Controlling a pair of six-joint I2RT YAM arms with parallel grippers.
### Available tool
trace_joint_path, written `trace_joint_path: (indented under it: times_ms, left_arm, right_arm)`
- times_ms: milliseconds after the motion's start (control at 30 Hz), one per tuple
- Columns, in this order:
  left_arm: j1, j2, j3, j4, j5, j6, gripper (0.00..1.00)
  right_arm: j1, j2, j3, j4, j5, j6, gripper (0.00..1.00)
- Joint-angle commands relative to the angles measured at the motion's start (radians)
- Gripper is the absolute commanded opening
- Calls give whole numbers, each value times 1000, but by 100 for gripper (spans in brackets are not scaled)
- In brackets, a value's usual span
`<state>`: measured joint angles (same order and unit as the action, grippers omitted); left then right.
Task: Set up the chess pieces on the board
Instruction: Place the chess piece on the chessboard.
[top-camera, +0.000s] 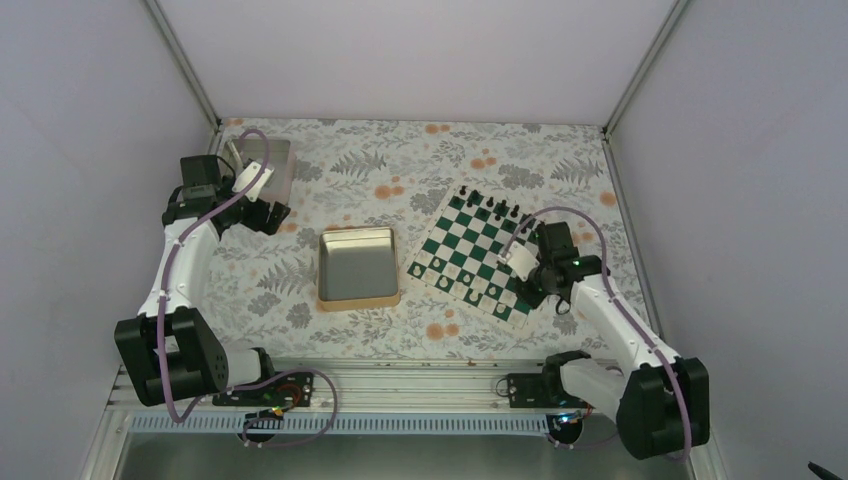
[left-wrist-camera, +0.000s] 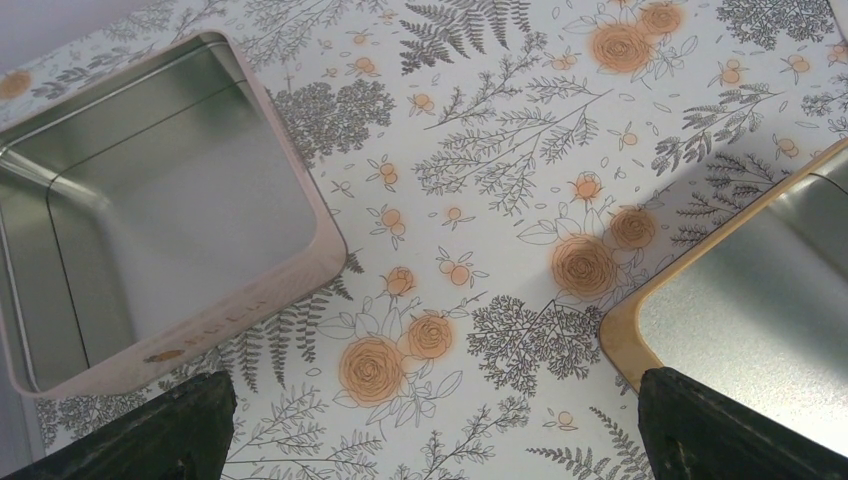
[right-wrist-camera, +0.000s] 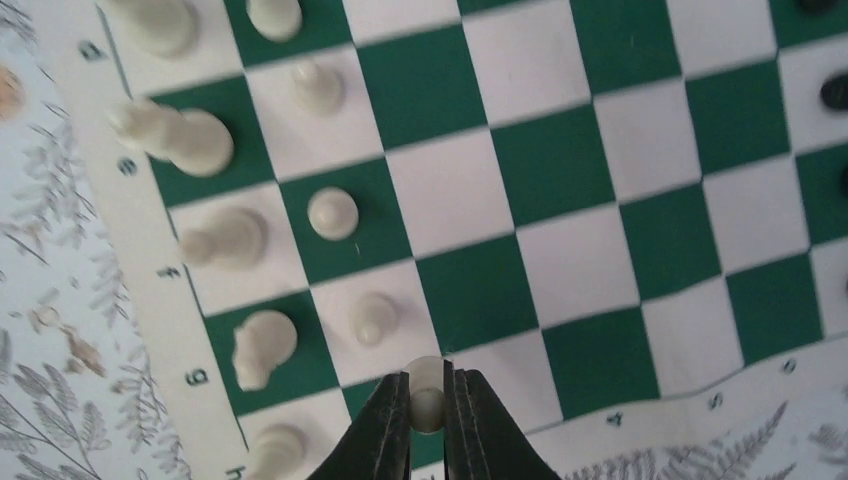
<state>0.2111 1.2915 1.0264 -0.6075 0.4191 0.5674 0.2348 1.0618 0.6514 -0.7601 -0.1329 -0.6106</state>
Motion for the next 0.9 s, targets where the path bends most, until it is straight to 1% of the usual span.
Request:
trace_joint_path:
  times_ms: [0, 100, 267, 467, 867]
  left_arm:
    - [-3, 3, 9, 11, -1, 2, 100]
    - [-3, 11, 9, 13, -5, 2, 100]
    - [-3, 20, 9, 12, -10, 2, 100]
    - [-3, 20, 6, 15, -17, 2, 100]
    - [-3, 19, 6, 15, -23, 1, 100]
  right_arm:
    - [-94, -44, -57, 14, -24, -88, 9]
    - [-148, -47, -62, 2, -55, -119, 10]
    - [-215, 13, -51, -33, -103, -166, 11]
    - [-224, 84, -37, -65, -140, -203, 10]
    - [-224, 149, -33, -75, -160, -219, 11]
